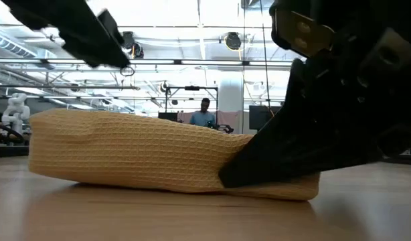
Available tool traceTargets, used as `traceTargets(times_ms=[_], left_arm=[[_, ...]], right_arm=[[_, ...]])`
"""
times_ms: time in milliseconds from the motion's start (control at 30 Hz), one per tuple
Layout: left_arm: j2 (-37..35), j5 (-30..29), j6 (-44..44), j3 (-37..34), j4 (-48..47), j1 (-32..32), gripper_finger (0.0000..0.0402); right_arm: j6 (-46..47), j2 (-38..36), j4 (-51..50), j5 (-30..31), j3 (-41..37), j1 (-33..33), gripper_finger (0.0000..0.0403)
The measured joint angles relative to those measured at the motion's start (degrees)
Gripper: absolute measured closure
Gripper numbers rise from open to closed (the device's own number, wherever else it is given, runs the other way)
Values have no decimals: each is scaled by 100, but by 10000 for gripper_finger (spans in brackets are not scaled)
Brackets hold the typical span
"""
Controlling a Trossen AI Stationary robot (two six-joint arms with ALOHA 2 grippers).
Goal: Roll towel
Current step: Roll the yellow towel
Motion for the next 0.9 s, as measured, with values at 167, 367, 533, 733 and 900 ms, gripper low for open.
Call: traceTargets(times_ms=[167,367,533,733,900], left_arm=[[397,-1094,782,11,702,-757,191],[1209,-2374,1118,3,1007,-1217,140],[1693,-2475,1412,7,1626,-1252,124],[1836,-2005,1366,7,1629,-968,185],[1836,-1384,1262,7,1674,-729,300]], right_arm=[[578,0,22,-27,-2,16,356],[800,4,211,-101,-11,22,359],[953,4,400,-377,-11,4,359],[1062,7,645,-454,-11,-22,358],[1022,4,671,-580,-11,-26,358]])
